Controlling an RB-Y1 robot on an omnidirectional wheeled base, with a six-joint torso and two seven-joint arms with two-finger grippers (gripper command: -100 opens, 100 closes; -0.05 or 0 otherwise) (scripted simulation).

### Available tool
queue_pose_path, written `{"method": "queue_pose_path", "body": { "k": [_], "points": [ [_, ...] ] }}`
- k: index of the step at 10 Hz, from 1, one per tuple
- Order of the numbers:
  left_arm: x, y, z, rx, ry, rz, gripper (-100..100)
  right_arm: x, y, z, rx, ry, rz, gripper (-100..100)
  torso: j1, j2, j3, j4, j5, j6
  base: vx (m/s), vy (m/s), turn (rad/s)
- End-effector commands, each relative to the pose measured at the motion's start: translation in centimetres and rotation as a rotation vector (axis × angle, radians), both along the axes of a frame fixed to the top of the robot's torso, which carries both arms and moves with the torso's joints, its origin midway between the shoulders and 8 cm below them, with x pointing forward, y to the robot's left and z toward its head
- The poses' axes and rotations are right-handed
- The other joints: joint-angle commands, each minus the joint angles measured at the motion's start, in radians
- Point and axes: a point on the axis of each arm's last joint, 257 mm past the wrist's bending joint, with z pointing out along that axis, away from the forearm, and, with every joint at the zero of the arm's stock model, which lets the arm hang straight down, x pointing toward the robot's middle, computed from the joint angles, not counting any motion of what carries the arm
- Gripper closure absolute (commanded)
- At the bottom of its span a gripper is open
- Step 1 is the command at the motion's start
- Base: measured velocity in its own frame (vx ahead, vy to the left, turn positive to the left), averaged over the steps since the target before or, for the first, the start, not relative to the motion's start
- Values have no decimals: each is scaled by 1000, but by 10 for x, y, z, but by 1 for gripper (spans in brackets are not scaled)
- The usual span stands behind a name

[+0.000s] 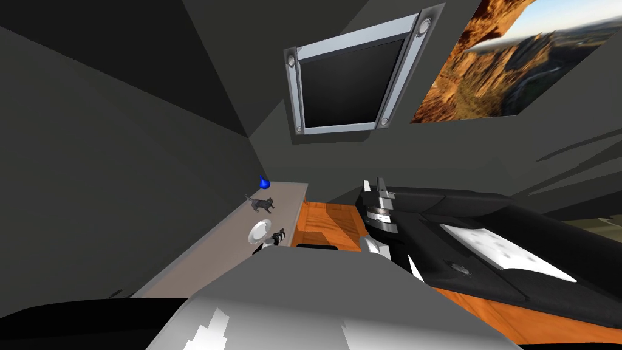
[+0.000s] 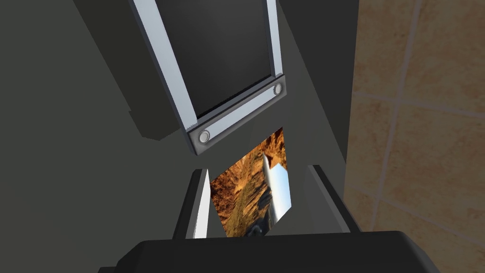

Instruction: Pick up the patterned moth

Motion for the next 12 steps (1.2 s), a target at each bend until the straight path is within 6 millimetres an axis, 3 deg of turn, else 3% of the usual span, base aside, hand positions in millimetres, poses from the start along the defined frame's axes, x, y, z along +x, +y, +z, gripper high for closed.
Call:
{"method": "queue_pose_path", "body": {
  "k": [1,2,4,7,8,10,11,12],
  "points": [
    [1,-4,-3,1,1,2,100,0,0,0,0,0,0,0,0,0,0,0,0,0,7,42,6],
    [1,-4,-3,-2,-1,7,100,0,0,0,0,0,0,0,2,-1,-1,0,1,0,0,20,-4],
    [-2,24,4,-2,-1,10,100,0,0,0,0,0,0,0,1,-2,-1,0,0,0,-10,-78,-10],
    [-3,31,6,-2,-1,10,100,0,0,0,0,0,0,0,-3,-1,0,0,0,0,-15,-72,4],
    [-5,45,10,-2,-2,11,100,0,0,0,0,0,0,0,-1,-2,-1,0,0,1,5,-62,-14],
    [-5,45,10,-2,-2,11,100,0,0,0,0,0,0,0,-1,-2,-1,0,0,1,-4,-42,2],
    [-7,59,14,-2,-2,11,100,0,0,0,0,0,0,0,0,-2,-1,0,1,1,-10,-50,-13],
    [-5,52,12,-2,-2,14,100,0,0,0,0,0,0,0,-1,-2,-1,0,0,1,-5,-27,6]
  ]
}}
